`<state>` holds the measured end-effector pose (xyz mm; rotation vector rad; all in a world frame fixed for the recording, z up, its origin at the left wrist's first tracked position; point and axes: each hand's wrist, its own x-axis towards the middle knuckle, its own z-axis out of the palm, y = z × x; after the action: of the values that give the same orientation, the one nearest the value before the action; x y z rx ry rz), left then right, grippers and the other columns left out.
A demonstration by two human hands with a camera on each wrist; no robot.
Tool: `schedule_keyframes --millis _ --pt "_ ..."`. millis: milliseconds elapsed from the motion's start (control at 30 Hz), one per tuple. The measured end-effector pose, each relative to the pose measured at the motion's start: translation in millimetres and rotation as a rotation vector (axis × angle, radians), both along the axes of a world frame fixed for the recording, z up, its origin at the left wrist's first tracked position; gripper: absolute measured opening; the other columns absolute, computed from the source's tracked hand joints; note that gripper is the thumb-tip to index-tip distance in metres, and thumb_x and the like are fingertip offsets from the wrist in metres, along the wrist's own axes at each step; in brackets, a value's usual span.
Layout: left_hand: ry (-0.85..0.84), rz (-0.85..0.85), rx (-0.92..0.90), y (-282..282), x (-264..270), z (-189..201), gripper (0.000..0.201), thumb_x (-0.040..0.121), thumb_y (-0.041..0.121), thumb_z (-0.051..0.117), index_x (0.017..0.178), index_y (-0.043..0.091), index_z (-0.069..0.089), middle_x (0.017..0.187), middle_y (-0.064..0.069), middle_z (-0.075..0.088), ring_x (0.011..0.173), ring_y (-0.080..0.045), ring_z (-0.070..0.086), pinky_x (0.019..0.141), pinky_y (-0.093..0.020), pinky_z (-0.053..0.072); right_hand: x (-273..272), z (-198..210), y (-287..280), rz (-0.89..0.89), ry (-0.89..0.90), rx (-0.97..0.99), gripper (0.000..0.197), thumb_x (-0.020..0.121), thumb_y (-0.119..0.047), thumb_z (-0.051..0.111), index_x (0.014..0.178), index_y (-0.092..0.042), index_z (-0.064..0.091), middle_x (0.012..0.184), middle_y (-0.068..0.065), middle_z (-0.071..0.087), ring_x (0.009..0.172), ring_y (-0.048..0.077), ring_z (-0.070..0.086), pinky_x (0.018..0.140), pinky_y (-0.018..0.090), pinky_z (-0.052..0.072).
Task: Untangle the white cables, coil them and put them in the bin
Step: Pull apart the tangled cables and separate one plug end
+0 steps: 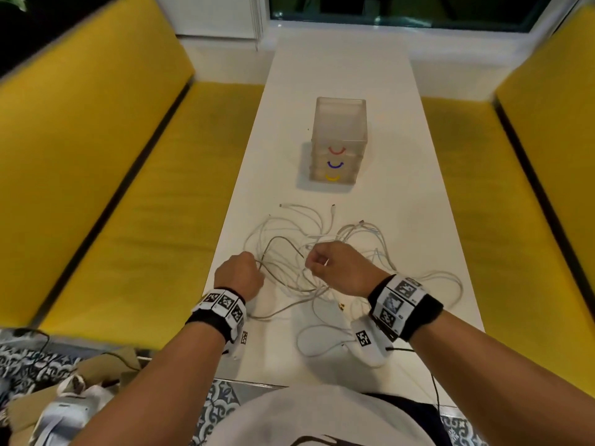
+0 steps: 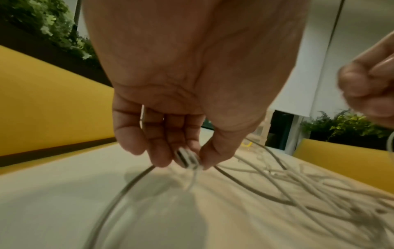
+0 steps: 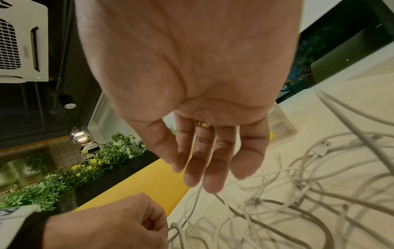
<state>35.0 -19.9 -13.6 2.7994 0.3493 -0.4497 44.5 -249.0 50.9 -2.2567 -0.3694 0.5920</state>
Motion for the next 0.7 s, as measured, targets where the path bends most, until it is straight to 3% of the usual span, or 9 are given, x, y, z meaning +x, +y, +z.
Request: schedule_keyframes --millis 133,233,300,367,467,533,600,633,700 --pt "-0.047 -0.09 -0.034 -18 7 41 0.01 0.088 0.021 0.057 0.088 0.012 0.059 0.092 -0.008 0.069 0.079 -0.027 0.061 0.062 -0.03 0.04 8 6 7 -0.029 -0.097 0.099 0.016 0.09 -0.015 0.062 0.101 -0.026 0.066 0.091 -0.009 0.062 0.067 0.004 0.055 0.07 0.023 0.045" --pt "-0.169 -0.184 -0.103 -29 12 92 0.007 0.087 0.022 0.06 0.087 0.016 0.065 0.083 -0.002 0.07 0.076 -0.026 0.064 0.06 -0.031 0.044 12 13 17 0.053 -0.184 0.161 0.033 0.089 -0.016 0.068 0.119 -0.029 0.062 0.111 -0.007 0.061 0.086 0.004 0.055 0.082 0.019 0.046" --pt "-0.281 -0.227 -0.166 -32 15 124 0.007 0.087 0.022 0.062 0.087 0.018 0.068 0.079 0.001 0.07 0.075 -0.024 0.064 0.061 -0.032 0.048 16 19 25 0.038 -0.263 0.267 0.036 0.088 -0.017 0.069 0.121 -0.03 0.059 0.117 -0.007 0.063 0.098 0.007 0.058 0.089 0.023 0.048" --pt "-0.38 -0.237 -0.252 -33 19 148 0.007 0.087 0.022 0.064 0.085 0.021 0.07 0.076 0.004 0.07 0.073 -0.019 0.065 0.062 -0.031 0.05 25 30 28 -0.066 -0.303 0.366 0.027 0.09 -0.022 0.069 0.114 -0.03 0.059 0.113 -0.01 0.065 0.101 0.014 0.061 0.087 0.028 0.05" --pt "-0.515 -0.207 -0.501 -41 22 168 0.007 0.085 0.022 0.069 0.078 0.024 0.071 0.072 0.008 0.07 0.068 -0.008 0.065 0.061 -0.027 0.052 40 44 28 -0.109 -0.309 0.38 0.018 0.091 -0.031 0.069 0.107 -0.026 0.063 0.104 -0.014 0.069 0.095 0.013 0.064 0.085 0.031 0.053" --pt "-0.581 -0.176 -0.689 -51 25 172 0.006 0.082 0.022 0.077 0.078 0.021 0.072 0.071 0.004 0.071 0.065 -0.011 0.065 0.06 -0.027 0.054 46 47 28 -0.094 -0.316 0.335 0.021 0.094 -0.035 0.062 0.109 -0.022 0.069 0.101 -0.01 0.073 0.095 0.014 0.067 0.087 0.04 0.055" --pt "-0.62 -0.143 -0.865 -59 28 172 0.009 0.08 0.021 0.081 0.083 0.018 0.073 0.073 0.0 0.07 0.065 -0.019 0.066 0.063 -0.036 0.058 49 45 31 -0.108 -0.316 0.322 0.027 0.097 -0.031 0.051 0.107 -0.015 0.071 0.1 -0.001 0.075 0.096 0.019 0.069 0.088 0.048 0.054" --pt "-0.647 -0.139 -0.903 -63 31 171 0.009 0.08 0.019 0.081 0.086 0.018 0.074 0.076 0.001 0.07 0.066 -0.019 0.066 0.063 -0.039 0.058 49 45 32 -0.124 -0.316 0.332 0.027 0.097 -0.028 0.047 0.102 -0.014 0.07 0.095 0.001 0.075 0.091 0.021 0.069 0.085 0.052 0.054" --pt "-0.727 -0.152 -0.866 -68 36 167 0.006 0.084 0.017 0.078 0.089 0.019 0.075 0.085 0.003 0.067 0.072 -0.014 0.064 0.067 -0.033 0.056 49 47 33 -0.154 -0.311 0.381 0.024 0.095 -0.029 0.042 0.089 -0.023 0.065 0.078 -0.003 0.068 0.072 0.021 0.064 0.072 0.057 0.053"
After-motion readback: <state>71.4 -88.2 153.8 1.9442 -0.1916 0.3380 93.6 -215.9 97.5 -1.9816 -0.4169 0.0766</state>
